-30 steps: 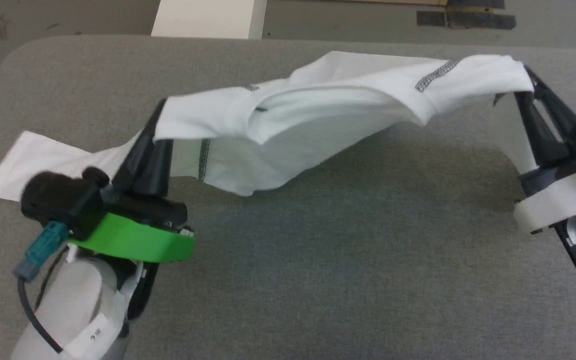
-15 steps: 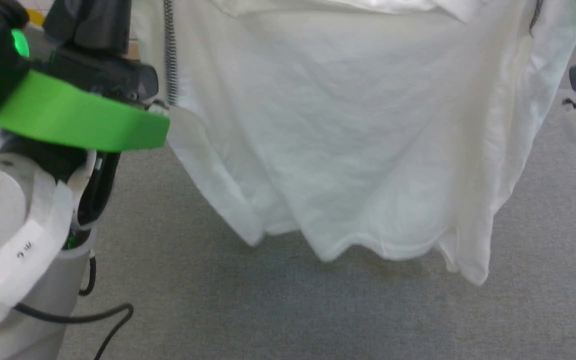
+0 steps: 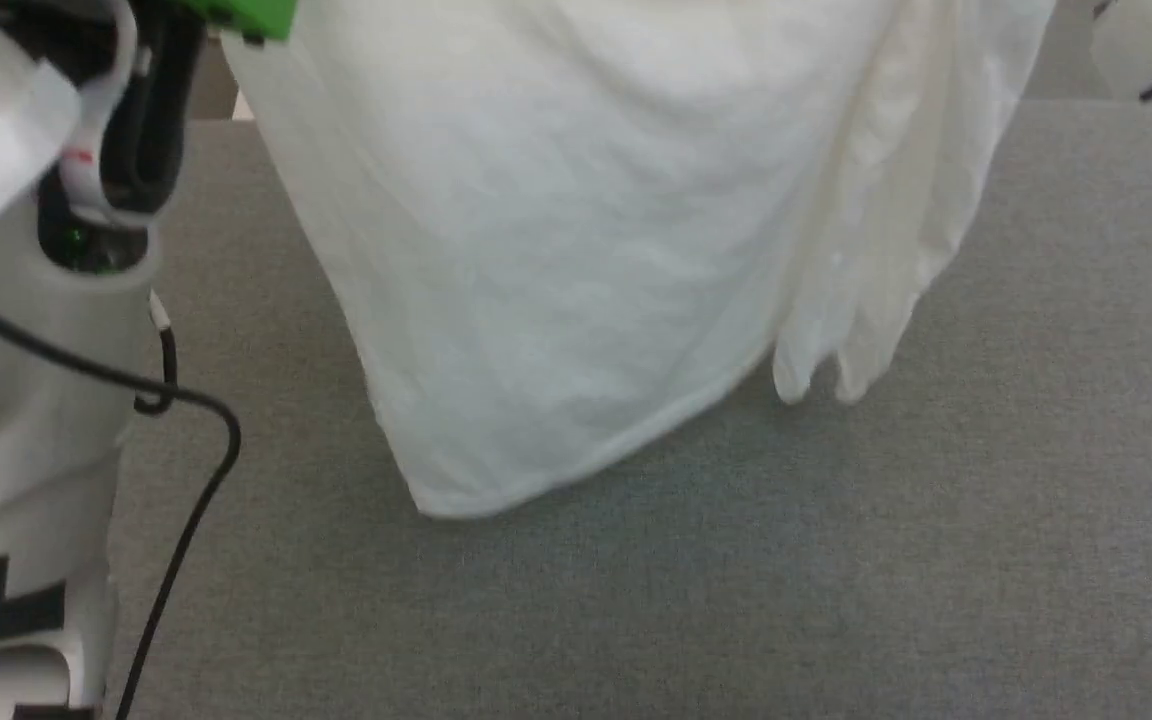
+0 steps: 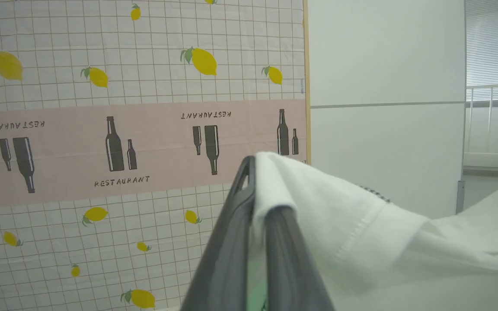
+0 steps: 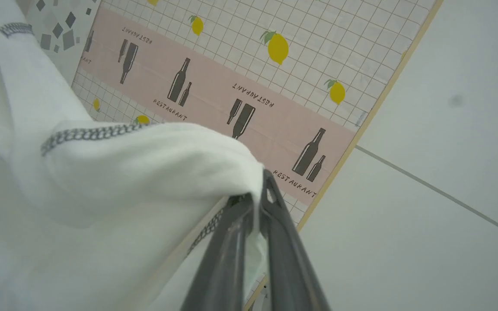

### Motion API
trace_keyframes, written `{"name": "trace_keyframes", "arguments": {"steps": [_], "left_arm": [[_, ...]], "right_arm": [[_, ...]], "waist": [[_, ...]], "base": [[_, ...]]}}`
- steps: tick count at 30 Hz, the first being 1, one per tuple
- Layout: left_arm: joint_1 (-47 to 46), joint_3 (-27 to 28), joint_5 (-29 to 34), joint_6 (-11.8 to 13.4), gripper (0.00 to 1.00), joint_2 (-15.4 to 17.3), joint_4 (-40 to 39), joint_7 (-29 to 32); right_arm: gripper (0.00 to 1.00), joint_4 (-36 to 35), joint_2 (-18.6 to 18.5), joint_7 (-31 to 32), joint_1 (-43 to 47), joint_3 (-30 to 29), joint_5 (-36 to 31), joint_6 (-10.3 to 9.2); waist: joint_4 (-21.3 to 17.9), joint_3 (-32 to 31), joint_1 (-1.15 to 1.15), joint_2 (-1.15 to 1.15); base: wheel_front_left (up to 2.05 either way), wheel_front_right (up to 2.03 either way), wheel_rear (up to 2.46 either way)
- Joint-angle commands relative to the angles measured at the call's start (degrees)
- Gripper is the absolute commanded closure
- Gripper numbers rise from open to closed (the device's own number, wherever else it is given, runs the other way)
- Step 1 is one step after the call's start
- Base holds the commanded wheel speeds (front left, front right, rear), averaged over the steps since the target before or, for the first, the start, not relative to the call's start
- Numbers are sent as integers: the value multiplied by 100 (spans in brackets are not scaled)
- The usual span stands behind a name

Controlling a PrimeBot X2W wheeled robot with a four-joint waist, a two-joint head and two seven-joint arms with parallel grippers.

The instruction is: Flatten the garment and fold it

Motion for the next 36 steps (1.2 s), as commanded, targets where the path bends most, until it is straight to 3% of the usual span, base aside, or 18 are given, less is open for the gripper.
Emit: {"name": "trace_keyframes", "arguments": {"steps": [1, 12, 18, 23, 29, 34, 36], "left_arm": [[-367, 8, 53, 17, 100, -56, 261, -77], [-2711, -52, 973, 168, 100, -179, 2476, -1239], [-3116, -17, 1063, 213, 100, -349, 3208, -2163], [-2878, -116, 1036, 21, 100, -416, 3582, -2776], [-2222, -205, 968, -235, 100, -315, 3368, -3055], [-1123, -268, 910, -307, 100, -123, 2424, -3127], [-530, -269, 883, -229, 100, -14, 1881, -3112]], "right_arm": [[100, 217, 53, 6, -341, 30, -25, -11], [100, 2354, 300, -771, -2831, 645, -1077, -11], [100, 3229, 406, -1350, -3486, 848, -1668, -11], [100, 3675, 452, -1845, -3380, 911, -1862, -11], [100, 3558, 381, -2350, -2740, 1081, -1637, -11], [100, 2641, 142, -2441, -1761, 1115, -1174, -11], [100, 2117, 9, -2343, -1242, 1027, -1013, -11]], "waist": [[-11, 637, 0, 0], [60, 1938, 0, 0], [114, 2481, 0, 0], [117, 2805, 0, 0], [86, 2847, 0, 0], [20, 2557, 0, 0], [-11, 2392, 0, 0]], "base": [[0, 0, 0], [0, 0, 0], [0, 0, 0], [0, 0, 0], [0, 0, 0], [0, 0, 0], [0, 0, 0]]}}
